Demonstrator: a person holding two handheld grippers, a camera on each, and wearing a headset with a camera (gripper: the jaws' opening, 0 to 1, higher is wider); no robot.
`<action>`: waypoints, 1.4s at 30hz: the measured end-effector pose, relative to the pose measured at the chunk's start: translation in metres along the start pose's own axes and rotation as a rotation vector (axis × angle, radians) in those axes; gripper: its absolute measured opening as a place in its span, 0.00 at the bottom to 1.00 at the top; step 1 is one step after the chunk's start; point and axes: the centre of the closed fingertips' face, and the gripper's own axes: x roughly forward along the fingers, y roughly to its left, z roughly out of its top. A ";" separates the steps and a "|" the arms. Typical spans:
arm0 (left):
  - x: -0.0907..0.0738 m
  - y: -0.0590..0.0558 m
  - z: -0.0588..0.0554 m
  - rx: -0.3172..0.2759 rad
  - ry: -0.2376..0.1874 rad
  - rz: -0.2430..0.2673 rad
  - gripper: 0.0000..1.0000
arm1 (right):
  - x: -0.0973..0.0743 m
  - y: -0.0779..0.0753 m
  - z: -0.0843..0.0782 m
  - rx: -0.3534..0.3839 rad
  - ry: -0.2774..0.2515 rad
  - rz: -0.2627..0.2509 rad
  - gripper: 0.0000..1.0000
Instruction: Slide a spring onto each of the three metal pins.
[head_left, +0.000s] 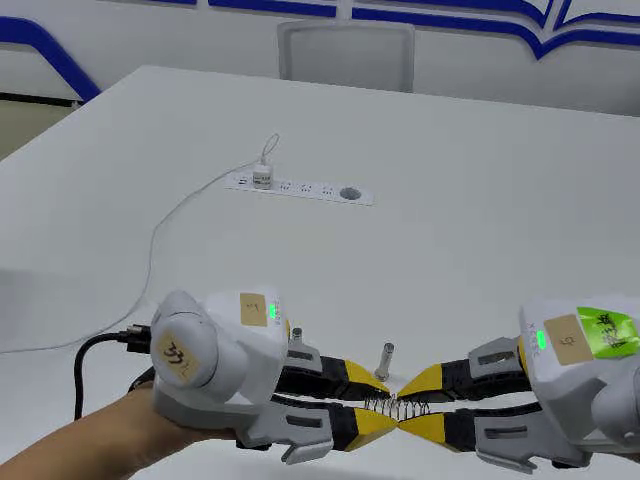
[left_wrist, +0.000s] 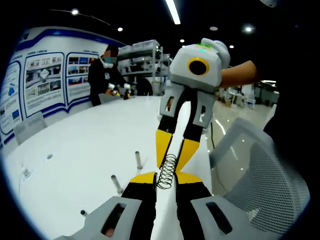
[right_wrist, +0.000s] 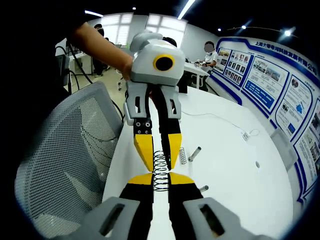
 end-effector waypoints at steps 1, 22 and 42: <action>0.000 0.000 0.000 0.013 0.003 0.001 0.13 | 0.000 0.000 0.000 -0.006 0.003 0.000 0.10; 0.000 -0.002 -0.002 0.146 0.036 -0.007 0.10 | 0.001 0.000 -0.001 -0.083 0.034 0.007 0.11; -0.002 -0.007 -0.002 0.153 0.040 -0.027 0.10 | -0.003 0.001 -0.011 -0.012 0.030 0.009 0.12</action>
